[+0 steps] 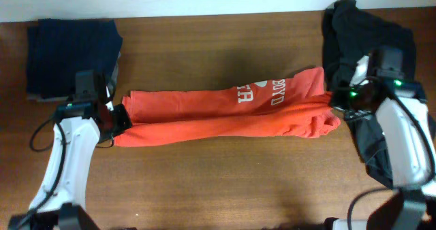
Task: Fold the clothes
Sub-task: 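Fold the bottom edge up over the top with both grippers, then release the folded t-shirt and raise both grippers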
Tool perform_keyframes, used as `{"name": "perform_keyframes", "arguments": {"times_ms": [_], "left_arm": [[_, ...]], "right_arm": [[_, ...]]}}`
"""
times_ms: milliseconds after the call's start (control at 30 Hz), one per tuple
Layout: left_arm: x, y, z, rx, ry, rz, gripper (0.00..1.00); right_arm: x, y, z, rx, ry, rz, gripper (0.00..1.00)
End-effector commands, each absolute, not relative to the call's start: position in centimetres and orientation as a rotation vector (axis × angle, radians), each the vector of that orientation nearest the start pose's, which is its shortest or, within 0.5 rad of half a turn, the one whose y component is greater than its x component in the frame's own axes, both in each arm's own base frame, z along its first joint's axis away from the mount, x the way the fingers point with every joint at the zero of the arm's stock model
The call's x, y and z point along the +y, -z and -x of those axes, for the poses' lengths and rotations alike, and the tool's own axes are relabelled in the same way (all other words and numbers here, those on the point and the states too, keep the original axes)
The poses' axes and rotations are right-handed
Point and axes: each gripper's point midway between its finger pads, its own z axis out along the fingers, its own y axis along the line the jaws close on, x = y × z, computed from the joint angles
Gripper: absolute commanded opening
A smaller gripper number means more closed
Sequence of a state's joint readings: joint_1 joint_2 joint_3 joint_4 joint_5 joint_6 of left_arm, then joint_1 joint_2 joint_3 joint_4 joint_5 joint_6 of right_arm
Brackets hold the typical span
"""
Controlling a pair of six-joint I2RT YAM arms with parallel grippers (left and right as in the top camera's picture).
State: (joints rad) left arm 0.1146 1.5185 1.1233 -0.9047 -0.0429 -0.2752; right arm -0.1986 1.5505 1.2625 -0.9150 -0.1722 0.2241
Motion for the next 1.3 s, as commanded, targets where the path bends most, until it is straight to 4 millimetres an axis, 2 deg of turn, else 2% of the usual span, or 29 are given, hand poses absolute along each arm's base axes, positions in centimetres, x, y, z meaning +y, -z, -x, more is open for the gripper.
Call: {"name": "perform_keyframes", "arguments": {"times_ms": [0, 233, 500, 633, 800, 833, 933, 967, 1000, 1100, 1200, 1267], "left_arm": [[5.4, -8.2, -33.2, 2.82, -0.088, 0.56, 0.01], [6.7, -4.9, -37.5, 2.742, -0.133, 0.56, 0.01], [7.5, -2.9, -39.0, 2.72, -0.181, 0.565, 0.01], [7.5, -2.9, -39.6, 2.695, -0.177, 0.564, 0.01], [7.6, -3.1, -40.1, 2.676, -0.173, 0.562, 0.01], [7.6, -3.1, -40.1, 2.675, -0.173, 0.561, 0.04], [7.6, -3.2, -40.2, 2.673, -0.172, 0.561, 0.55], [7.6, -3.4, -40.2, 2.674, -0.172, 0.561, 0.67], [7.6, -3.8, -40.2, 2.679, -0.174, 0.561, 0.76], [7.7, -5.8, -40.6, 2.692, -0.176, 0.562, 0.84], [7.1, -8.8, -40.5, 2.755, -0.141, 0.527, 0.87], [5.6, -8.9, -40.2, 2.804, -0.041, 0.42, 0.93]], "right_arm": [[-3.3, -13.0, -37.4, 2.705, -0.255, -0.477, 0.04], [-4.1, -11.3, -40.6, 2.648, -0.24, -0.464, 0.04], [-4.6, -10.1, -43.5, 2.579, -0.236, -0.444, 0.05], [-4.6, -9.2, -44.7, 2.561, -0.245, -0.433, 0.04], [-4.6, -8.5, -44.9, 2.566, -0.246, -0.435, 0.05], [-4.6, -8.4, -44.9, 2.57, -0.246, -0.436, 0.04], [-4.6, -8.3, -44.8, 2.575, -0.247, -0.438, 0.35], [-4.6, -8.3, -44.8, 2.574, -0.246, -0.439, 0.45], [-4.7, -8.4, -44.8, 2.575, -0.247, -0.44, 0.49], [-4.2, -9.2, -44.5, 2.59, -0.287, -0.434, 0.5], [-3.0, -12.0, -43.4, 2.639, -0.349, -0.373, 0.57], [-2.7, -13.3, -42.4, 2.693, -0.356, -0.327, 0.58]]}}
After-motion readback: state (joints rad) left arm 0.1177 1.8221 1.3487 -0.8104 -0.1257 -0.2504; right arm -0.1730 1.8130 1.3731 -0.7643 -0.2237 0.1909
